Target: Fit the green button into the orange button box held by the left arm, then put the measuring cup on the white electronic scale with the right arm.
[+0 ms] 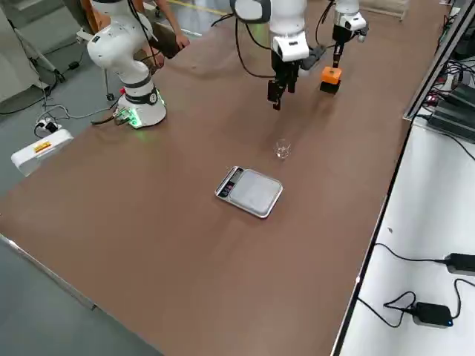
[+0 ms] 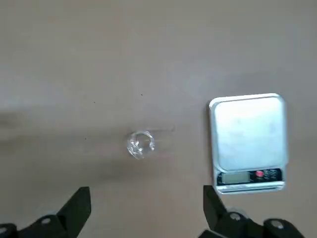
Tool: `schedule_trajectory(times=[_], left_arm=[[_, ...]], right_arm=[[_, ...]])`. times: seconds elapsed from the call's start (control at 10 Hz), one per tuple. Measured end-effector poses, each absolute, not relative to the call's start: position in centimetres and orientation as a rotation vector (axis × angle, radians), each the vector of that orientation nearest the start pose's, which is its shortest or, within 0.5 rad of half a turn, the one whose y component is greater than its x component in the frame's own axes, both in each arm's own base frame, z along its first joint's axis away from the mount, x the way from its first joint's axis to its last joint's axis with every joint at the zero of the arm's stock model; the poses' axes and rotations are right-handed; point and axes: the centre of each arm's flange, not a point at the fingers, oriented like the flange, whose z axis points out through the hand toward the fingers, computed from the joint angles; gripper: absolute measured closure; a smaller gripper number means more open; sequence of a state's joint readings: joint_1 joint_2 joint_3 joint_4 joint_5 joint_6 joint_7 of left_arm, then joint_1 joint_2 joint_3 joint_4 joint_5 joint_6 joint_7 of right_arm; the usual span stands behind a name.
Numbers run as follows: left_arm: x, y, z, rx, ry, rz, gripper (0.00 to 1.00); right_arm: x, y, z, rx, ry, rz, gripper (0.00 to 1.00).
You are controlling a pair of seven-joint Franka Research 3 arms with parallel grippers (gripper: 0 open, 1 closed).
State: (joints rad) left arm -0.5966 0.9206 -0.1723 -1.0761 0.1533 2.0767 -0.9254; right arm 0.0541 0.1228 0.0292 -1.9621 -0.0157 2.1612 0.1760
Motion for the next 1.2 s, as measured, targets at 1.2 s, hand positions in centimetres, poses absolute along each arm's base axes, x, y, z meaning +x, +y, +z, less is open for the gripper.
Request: schedule_trajectory(times=[1.2], left_arm=[[59.7, -50.7, 27.2, -3.202, -0.318, -0.105, 0.99]], right_arm=[[58.9, 8.9, 23.3, -3.091, 0.291, -0.171, 0.18]])
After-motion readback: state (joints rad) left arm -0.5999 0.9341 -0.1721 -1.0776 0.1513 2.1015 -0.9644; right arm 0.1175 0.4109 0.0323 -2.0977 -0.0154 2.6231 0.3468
